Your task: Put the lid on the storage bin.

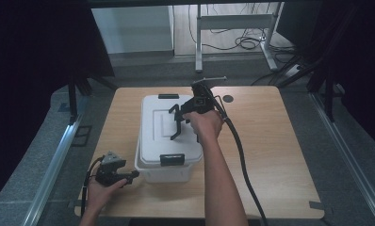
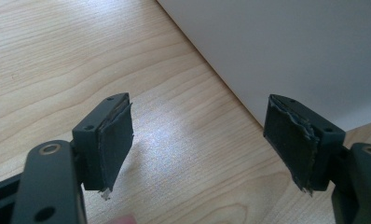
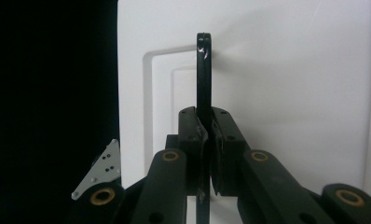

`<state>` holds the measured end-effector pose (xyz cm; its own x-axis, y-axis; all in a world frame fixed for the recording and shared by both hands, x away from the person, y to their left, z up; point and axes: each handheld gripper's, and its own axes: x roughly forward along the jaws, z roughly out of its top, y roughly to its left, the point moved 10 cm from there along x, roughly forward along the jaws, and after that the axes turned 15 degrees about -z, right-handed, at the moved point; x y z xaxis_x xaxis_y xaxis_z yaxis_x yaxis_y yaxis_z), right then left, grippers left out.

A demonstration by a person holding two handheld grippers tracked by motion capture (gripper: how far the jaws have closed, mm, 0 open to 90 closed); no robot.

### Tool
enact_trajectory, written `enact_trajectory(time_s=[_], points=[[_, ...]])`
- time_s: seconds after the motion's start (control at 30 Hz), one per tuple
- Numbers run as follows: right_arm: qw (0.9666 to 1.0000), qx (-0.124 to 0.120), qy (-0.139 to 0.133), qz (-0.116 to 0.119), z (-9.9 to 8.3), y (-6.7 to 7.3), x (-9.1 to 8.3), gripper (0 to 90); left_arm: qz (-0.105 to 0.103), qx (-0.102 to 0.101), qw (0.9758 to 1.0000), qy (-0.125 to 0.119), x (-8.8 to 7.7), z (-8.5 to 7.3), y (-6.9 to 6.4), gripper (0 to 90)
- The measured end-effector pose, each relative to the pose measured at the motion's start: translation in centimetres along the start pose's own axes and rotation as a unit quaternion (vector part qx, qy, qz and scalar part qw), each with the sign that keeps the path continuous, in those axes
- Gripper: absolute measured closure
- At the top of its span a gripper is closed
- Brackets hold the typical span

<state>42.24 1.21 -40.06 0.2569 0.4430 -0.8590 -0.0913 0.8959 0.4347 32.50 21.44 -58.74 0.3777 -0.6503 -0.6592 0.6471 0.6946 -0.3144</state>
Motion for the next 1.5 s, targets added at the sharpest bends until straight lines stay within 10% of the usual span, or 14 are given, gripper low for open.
enact_trajectory(time_s=[0.9,1.5], points=[[0.9996,0.016,0.021,-0.008,-1.2,1.2,3.5,84.1,-0.002,0.001,1.0000,-0.003,0.1,0.1,0.0,24.1],[0.9981,0.050,-0.028,-0.021,-1.2,1.2,3.9,84.2,-0.003,0.004,1.0000,0.001,0.2,0.2,0.0,24.1]])
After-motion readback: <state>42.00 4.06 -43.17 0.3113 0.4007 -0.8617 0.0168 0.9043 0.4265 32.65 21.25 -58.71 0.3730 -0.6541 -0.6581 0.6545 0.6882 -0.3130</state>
